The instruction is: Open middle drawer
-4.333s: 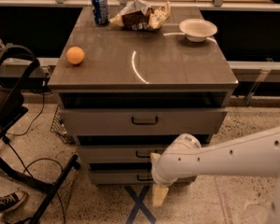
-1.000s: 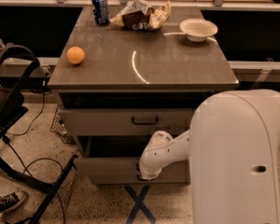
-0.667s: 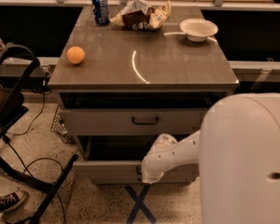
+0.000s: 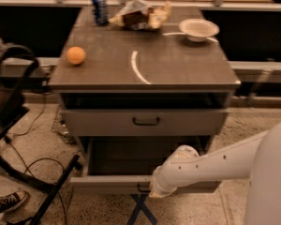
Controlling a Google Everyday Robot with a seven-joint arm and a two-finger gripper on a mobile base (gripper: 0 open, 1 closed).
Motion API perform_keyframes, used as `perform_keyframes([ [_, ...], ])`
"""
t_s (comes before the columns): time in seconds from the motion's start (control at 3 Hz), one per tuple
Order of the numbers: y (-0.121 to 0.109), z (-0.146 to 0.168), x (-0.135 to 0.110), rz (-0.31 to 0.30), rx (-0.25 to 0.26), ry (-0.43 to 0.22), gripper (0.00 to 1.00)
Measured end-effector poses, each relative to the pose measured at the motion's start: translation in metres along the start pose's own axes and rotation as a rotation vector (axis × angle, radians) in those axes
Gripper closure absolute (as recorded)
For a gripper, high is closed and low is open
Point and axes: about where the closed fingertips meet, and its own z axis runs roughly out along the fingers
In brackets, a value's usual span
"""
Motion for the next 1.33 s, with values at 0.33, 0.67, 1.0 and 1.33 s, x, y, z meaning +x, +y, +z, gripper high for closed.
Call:
perform_keyframes([
  [0.33, 0.001, -0.004, 0.001, 0.001, 0.005, -0.001, 1.00],
  [0.67, -0.002, -0.026, 0.006, 0.011, 0.034, -0.004, 1.00],
  [1.0, -0.022, -0.100, 0.031, 0.050, 0.136, -0.011, 1.00],
  [1.33, -0.046, -0.143, 0.054, 0.048, 0.231, -0.007, 1.00],
])
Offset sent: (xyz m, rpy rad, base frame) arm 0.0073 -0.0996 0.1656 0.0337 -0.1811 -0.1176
